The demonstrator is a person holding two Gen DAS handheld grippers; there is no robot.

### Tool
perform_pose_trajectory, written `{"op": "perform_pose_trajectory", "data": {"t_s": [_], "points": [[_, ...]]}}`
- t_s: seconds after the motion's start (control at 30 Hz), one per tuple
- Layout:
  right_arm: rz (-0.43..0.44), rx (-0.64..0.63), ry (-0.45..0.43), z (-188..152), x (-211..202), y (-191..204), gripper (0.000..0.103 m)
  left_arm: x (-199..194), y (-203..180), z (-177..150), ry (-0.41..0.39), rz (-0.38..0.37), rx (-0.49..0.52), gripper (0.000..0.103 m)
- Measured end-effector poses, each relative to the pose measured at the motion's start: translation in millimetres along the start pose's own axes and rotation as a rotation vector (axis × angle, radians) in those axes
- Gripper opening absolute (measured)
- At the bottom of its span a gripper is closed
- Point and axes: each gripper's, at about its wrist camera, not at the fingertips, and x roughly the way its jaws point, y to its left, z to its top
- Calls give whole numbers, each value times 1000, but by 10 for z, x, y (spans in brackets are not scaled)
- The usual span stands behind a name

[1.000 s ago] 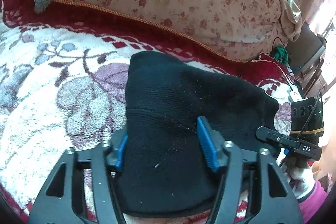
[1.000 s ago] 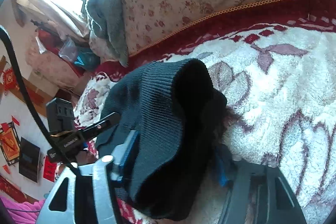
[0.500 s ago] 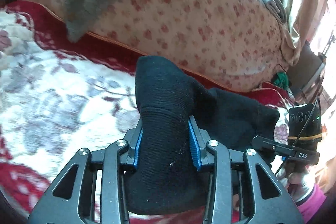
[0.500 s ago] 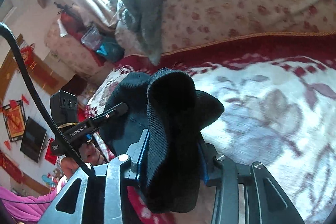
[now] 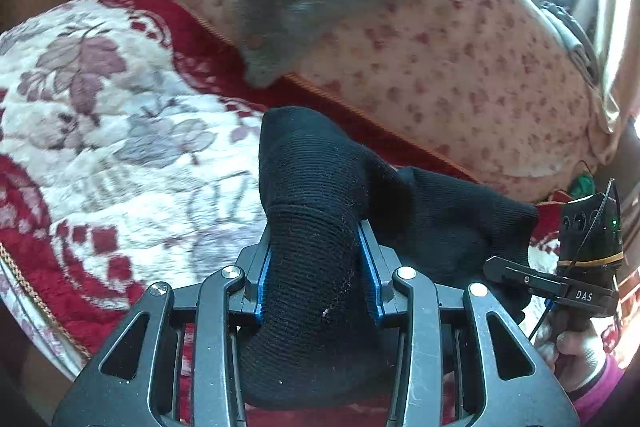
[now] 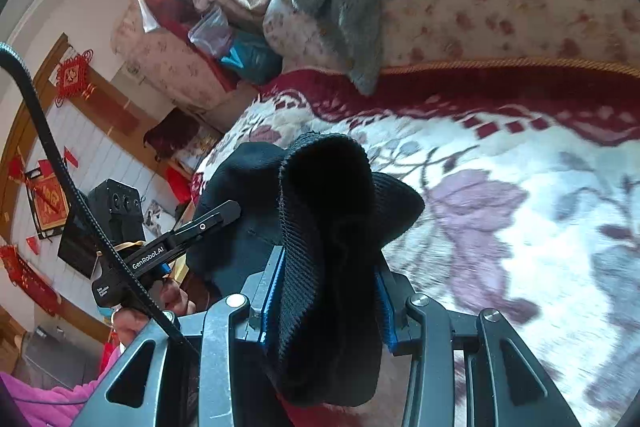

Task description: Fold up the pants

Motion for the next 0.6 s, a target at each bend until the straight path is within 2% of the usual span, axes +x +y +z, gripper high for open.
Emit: {"op": "perform_pose_trajectory", "data": {"t_s": [0.23,0.33,0.37,0.43,0.6], "points": [[-23,32,55,-14,417,-113,39,197,335,-150,44,26,-64,36],[-51,58,90,-13,498,-230,41,245,378,-185,61,19,-93,48],[-78,69,106,-23,523,-276,44,263,389,-193,65,29,-103,52],[-73,100,106,-34,547,-338,51,279,394,-202,66,53,-116,62],[-112,89,108,-37,485,-281,55,239,349,-191,70,96,-115,64]]}}
